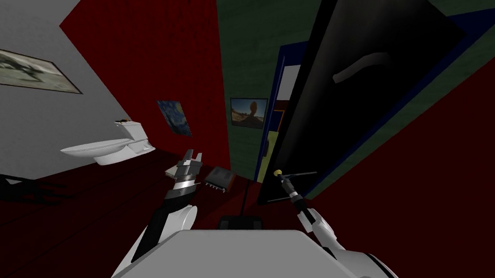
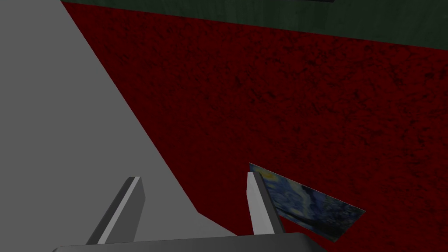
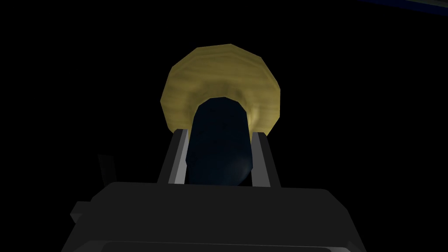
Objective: Pull the door open
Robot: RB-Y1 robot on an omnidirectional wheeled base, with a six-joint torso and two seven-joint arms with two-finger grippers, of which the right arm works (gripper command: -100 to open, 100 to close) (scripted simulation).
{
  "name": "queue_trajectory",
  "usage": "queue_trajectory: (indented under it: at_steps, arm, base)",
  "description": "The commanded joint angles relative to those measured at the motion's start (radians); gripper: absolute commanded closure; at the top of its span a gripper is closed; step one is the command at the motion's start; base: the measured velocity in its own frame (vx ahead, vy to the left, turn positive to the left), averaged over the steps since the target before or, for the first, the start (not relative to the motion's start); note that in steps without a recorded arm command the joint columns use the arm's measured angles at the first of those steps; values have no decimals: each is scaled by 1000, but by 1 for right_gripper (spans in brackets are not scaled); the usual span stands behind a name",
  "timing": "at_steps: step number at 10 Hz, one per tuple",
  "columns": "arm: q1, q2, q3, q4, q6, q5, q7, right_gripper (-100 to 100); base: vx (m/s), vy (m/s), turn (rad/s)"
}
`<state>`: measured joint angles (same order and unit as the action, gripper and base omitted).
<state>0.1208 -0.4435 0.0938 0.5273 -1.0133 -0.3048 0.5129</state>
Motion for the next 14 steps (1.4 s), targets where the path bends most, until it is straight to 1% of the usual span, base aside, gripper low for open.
queue_trajectory:
  at_steps: [1, 2, 3, 4, 5, 6, 7, 11, 12, 13, 14]
  arm:
    - [-6, -26, 9, -23, -35, 1, 12, 100]
    - [-16, -39, 11, -28, -53, -1, 22, 100]
    - [-16, -39, 11, -35, -53, -1, 22, 100]
    - [-16, -39, 11, -31, -53, -1, 22, 100]
    - [-12, -27, 2, -42, -67, -6, 18, 100]
    - [-26, -38, 7, -47, -90, -14, 28, 100]
    - [-28, -41, 9, -50, -97, -16, 31, 100]
    - [-54, -73, 26, -75, -163, -32, 51, 100]
    - [-54, -73, 26, -75, -163, -32, 51, 100]
    - [-61, -83, 31, -82, -183, -37, 58, 100]
    - [-61, -83, 31, -78, -183, -37, 58, 100]
  base:
    - [-78, -58, 141]
    - [-97, -60, 163]
    - [-67, -42, 40]
    - [-27, -6, -37]
    - [-12, 11, 2]
    - [-160, -66, 218]
    - [-207, -120, 227]
    - [-210, -117, 191]
    - [-138, -71, 36]
    - [-169, -78, 125]
    - [-142, -65, 89]
